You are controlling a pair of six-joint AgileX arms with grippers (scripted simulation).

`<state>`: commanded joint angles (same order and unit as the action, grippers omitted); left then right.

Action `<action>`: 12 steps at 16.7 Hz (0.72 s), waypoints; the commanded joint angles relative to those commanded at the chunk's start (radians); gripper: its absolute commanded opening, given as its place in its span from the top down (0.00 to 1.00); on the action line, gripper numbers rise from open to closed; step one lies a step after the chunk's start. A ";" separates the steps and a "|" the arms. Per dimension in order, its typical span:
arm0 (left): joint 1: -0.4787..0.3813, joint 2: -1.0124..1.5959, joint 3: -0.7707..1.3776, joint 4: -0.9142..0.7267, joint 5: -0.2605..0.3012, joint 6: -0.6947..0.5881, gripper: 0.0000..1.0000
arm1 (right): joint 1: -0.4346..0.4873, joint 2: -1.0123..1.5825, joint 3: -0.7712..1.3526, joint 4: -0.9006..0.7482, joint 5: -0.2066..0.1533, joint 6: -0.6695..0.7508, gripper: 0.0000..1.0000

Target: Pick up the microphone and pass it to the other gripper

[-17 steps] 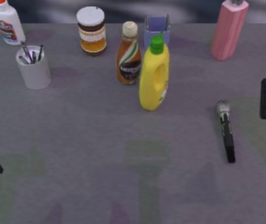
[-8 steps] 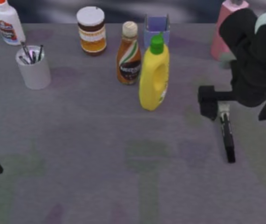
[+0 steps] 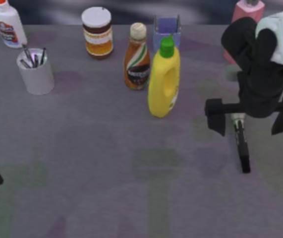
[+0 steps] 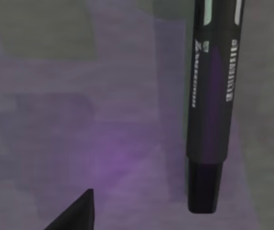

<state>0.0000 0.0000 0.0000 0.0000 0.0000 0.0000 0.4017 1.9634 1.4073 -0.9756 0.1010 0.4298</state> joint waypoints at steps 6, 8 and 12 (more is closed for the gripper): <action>0.000 0.000 0.000 0.000 0.000 0.000 0.00 | -0.008 0.089 -0.070 0.161 0.002 -0.012 0.00; 0.000 0.000 0.000 0.000 0.000 0.000 0.00 | -0.014 0.137 -0.109 0.255 0.002 -0.017 0.00; 0.000 0.000 0.000 0.000 0.000 0.000 0.00 | -0.020 0.191 -0.149 0.342 0.002 -0.022 0.00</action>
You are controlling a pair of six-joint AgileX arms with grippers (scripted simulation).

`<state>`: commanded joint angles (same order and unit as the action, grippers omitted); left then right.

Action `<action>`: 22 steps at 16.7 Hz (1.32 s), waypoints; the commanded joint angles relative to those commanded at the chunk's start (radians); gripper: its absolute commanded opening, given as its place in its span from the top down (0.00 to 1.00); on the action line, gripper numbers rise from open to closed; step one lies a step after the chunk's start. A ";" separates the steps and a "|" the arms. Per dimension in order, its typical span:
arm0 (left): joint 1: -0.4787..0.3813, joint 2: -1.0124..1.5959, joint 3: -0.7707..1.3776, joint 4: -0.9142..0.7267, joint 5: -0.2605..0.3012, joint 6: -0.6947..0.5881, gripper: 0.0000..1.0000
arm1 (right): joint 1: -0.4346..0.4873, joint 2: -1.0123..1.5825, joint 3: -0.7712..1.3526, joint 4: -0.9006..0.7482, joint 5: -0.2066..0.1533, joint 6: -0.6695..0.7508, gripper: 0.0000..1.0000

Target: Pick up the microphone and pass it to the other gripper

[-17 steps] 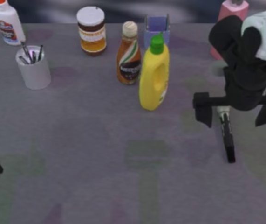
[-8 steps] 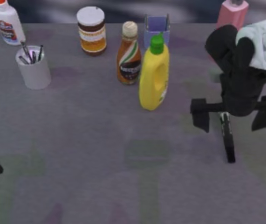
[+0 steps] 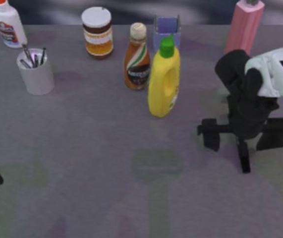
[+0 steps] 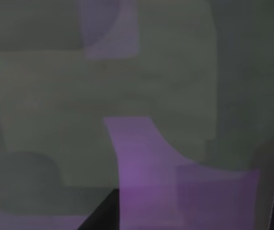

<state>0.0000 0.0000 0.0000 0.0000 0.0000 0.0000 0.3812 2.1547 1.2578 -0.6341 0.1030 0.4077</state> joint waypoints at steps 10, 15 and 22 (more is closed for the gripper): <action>0.000 0.000 0.000 0.000 0.000 0.000 0.00 | 0.000 0.000 0.000 0.000 0.000 0.000 0.53; 0.000 0.000 0.000 0.000 0.000 0.000 0.00 | 0.000 0.000 0.000 0.000 0.000 0.000 0.90; 0.000 0.000 0.000 0.000 0.000 0.000 0.00 | 0.000 0.000 0.000 0.000 0.000 0.000 1.00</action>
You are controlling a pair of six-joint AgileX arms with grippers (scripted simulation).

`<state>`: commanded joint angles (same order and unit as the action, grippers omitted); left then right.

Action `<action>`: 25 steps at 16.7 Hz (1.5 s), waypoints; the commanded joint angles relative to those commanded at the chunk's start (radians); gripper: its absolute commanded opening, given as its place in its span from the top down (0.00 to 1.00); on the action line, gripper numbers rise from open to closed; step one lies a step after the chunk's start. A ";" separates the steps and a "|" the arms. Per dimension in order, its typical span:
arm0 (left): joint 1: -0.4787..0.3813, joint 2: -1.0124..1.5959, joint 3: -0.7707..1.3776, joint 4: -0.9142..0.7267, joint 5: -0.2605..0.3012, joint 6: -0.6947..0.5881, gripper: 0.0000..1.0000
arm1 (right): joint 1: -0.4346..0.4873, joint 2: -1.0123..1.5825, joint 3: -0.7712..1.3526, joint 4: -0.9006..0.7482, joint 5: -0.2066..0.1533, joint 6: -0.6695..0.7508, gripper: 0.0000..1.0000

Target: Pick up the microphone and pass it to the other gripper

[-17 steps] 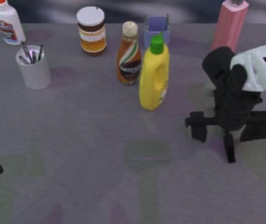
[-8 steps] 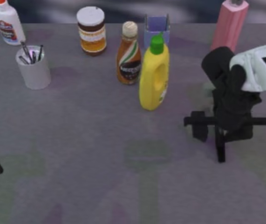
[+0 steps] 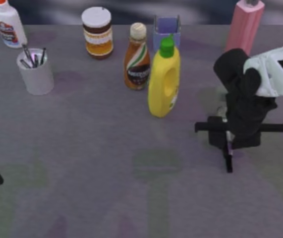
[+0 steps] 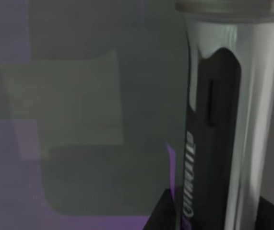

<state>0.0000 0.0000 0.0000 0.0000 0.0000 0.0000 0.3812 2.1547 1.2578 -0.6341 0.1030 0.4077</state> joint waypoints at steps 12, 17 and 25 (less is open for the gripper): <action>0.000 0.000 0.000 0.000 0.000 0.000 0.00 | 0.014 -0.122 -0.054 0.328 -0.154 -0.063 1.00; 0.000 0.000 0.000 0.000 0.000 0.000 0.00 | 0.012 -0.196 -0.181 0.765 -0.273 -0.173 1.00; 0.000 0.000 0.000 0.000 0.000 0.000 0.00 | 0.006 -0.369 -0.367 1.403 -0.448 -0.349 1.00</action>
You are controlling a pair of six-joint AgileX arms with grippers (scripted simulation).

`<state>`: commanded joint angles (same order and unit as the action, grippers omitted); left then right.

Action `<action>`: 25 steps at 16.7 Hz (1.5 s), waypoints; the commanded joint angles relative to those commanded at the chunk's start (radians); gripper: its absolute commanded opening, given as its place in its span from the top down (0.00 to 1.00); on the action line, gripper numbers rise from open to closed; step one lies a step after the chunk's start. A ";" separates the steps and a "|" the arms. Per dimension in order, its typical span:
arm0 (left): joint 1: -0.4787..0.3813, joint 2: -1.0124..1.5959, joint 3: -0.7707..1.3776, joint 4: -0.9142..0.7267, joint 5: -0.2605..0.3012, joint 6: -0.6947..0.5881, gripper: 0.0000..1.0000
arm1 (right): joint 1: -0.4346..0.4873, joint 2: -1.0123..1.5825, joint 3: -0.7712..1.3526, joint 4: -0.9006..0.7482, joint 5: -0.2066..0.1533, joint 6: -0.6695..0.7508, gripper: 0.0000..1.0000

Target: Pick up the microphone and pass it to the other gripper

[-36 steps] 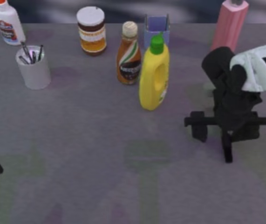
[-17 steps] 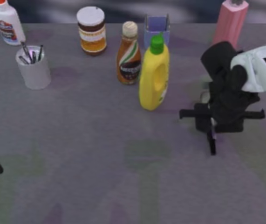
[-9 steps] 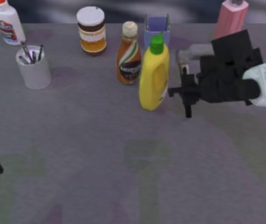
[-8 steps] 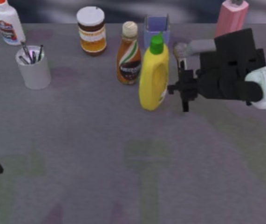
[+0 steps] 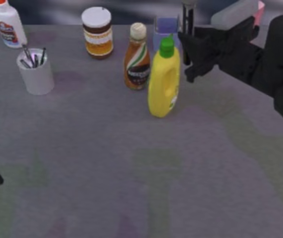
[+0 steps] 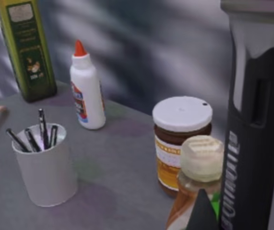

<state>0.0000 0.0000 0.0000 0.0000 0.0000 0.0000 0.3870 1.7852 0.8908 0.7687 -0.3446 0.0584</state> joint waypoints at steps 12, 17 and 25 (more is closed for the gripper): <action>0.000 0.000 0.000 0.000 0.000 0.000 0.00 | 0.065 -0.106 -0.041 0.078 0.031 -0.035 1.00; 0.000 0.000 0.000 0.000 0.000 0.000 0.00 | 0.226 -0.236 -0.074 0.011 0.176 -0.029 1.00; 0.000 0.000 0.000 0.000 0.000 0.000 0.00 | 0.241 -0.252 -0.077 0.005 0.192 -0.029 1.00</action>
<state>0.0000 0.0000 0.0000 0.0000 0.0000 0.0000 0.6284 1.5337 0.8142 0.7739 -0.1529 0.0295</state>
